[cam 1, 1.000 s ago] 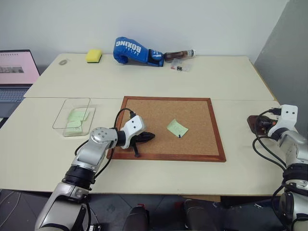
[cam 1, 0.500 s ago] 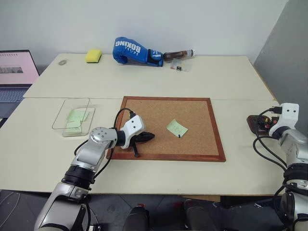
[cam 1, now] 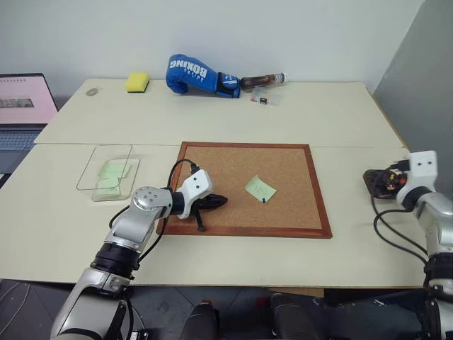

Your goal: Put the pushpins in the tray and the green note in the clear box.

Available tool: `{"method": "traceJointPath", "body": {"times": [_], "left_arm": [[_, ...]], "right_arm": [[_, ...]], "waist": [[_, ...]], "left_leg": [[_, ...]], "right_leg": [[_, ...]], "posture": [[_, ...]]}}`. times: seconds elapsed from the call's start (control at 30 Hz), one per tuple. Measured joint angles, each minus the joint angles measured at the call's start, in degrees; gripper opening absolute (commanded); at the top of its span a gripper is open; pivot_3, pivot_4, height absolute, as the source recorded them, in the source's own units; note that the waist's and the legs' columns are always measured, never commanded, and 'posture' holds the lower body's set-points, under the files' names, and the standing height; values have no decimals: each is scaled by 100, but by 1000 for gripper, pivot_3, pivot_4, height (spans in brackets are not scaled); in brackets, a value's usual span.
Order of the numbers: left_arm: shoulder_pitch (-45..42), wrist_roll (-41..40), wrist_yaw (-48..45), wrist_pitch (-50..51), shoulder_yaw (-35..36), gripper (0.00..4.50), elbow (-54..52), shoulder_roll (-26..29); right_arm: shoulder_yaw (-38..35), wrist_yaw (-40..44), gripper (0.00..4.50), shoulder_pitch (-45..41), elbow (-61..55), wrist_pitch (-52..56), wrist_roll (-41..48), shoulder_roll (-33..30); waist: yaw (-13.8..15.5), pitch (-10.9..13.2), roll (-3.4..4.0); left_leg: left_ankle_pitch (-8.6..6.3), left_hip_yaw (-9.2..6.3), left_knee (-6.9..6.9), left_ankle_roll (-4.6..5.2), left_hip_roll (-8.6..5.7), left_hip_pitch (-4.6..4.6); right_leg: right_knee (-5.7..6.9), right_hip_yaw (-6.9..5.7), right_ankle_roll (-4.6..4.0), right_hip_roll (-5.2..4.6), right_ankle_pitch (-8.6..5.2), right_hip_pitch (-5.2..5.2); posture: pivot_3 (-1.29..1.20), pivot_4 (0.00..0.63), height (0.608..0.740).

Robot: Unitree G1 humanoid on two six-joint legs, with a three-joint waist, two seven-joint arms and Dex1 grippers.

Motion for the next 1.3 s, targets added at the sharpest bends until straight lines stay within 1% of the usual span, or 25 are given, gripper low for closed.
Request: {"method": "traceJointPath", "body": {"times": [0.1,0.17,0.23,0.33,0.43,0.57,0.63,0.83,0.87,0.9,0.97,1.0,1.03,1.07,1.13,1.2,1.23,1.3], "left_arm": [[-8,0,-19,2,-5,0,6,1],[-19,0,-30,3,-6,0,18,1],[-41,0,-39,8,4,0,56,1],[-61,0,-52,17,2,0,64,-16],[-62,0,-59,19,3,0,60,-26],[-61,0,-54,19,1,0,58,-47],[-57,0,-50,35,3,0,32,-42],[71,0,-10,106,28,0,-166,3],[92,0,8,113,29,0,-203,16],[107,0,16,124,29,0,-234,33],[137,0,35,149,36,0,-285,56],[150,0,57,160,36,0,-307,56],[160,-1,70,163,36,0,-321,56],[167,-1,78,168,37,0,-330,56],[169,-1,83,176,37,0,-339,56],[175,-1,89,186,37,0,-352,56],[175,-1,90,197,37,0,-358,56],[173,-1,88,218,37,0,-367,56]], "right_arm": [[465,483,4472,366,-1236,376,364,3],[746,640,4472,448,-1762,504,443,27],[1107,687,4472,444,-2091,532,407,130],[1775,743,4472,350,-2278,541,342,493],[2134,743,4472,123,-2254,515,247,822],[2718,791,4472,-206,-1867,177,-80,1199],[2858,783,4472,-336,-1469,29,-221,1390],[2962,803,4472,-553,-645,-445,-531,1613],[2962,807,4107,-564,-514,-506,-548,1621],[2962,804,3971,-574,-393,-563,-583,1629],[2957,800,3430,-636,-208,-714,-671,1638],[2952,808,3269,-666,-146,-766,-690,1637],[2947,818,2964,-672,-123,-796,-705,1640],[2943,840,2765,-672,-110,-810,-711,1649],[2940,877,2510,-672,-107,-824,-718,1653],[2935,899,2046,-670,-109,-830,-731,1647],[2926,904,1906,-668,-110,-830,-734,1644],[2902,909,1474,-661,-111,-830,-740,1635]], "waist": [[-2,2,-3],[-2,3,-4],[-2,2,-7],[10,3,-7],[14,4,-9],[35,4,-9],[32,4,-9],[19,4,-9],[14,4,-10],[7,4,-10],[-3,3,-9],[-4,3,-9],[-4,3,-9],[-4,3,-9],[-4,3,-9],[-5,3,-9],[-5,3,-9],[-5,3,-9]], "left_leg": [[0,1,1,-1,0,0],[0,1,1,-1,1,1],[-1,0,1,-1,3,2],[-1,-1,0,-2,3,0],[-1,1,0,-2,2,-4],[-1,-5,-1,-1,2,-3],[-1,-2,-1,-1,2,-4],[-1,-2,-7,-1,2,-1],[-1,-2,-11,-1,2,0],[-1,-2,-15,-1,3,1],[-1,-1,-20,-1,3,3],[-1,-3,-21,-1,3,4],[-1,-3,-21,-1,3,4],[-1,-3,-22,-1,3,4],[-1,-2,-22,-1,3,4],[-1,-2,-22,-1,3,4],[-1,-2,-22,-1,3,4],[-1,-2,-22,-1,3,4]], "right_leg": [[-2,0,0,-1,-1,0],[-4,0,1,-1,-3,-1],[-5,-4,0,-1,-4,-2],[-5,-5,0,-1,-4,-4],[-9,-4,1,-3,-4,-4],[-6,-9,0,-3,-4,-4],[-6,-7,0,-3,-4,-4],[-4,-7,0,-2,-4,-4],[-5,-7,0,-2,-4,-5],[-4,-8,-1,-2,-4,-5],[-3,-7,1,-2,-4,-7],[-2,-8,2,-1,-3,-7],[-2,-8,2,-1,-3,-7],[-1,-8,2,-1,-3,-7],[-2,-7,1,-1,-4,-7],[-2,-7,0,-1,-4,-7],[-2,-7,1,-1,-4,-7],[-1,-7,1,-1,-4,-7]], "posture": [[0,150,740],[0,150,740],[0,150,740],[0,150,740],[0,150,740],[0,150,740],[0,150,740],[0,150,740],[0,150,740],[0,150,740],[0,150,740],[0,150,740],[0,150,740],[0,150,740],[0,150,740],[0,150,740],[0,150,740],[0,150,740]]}}
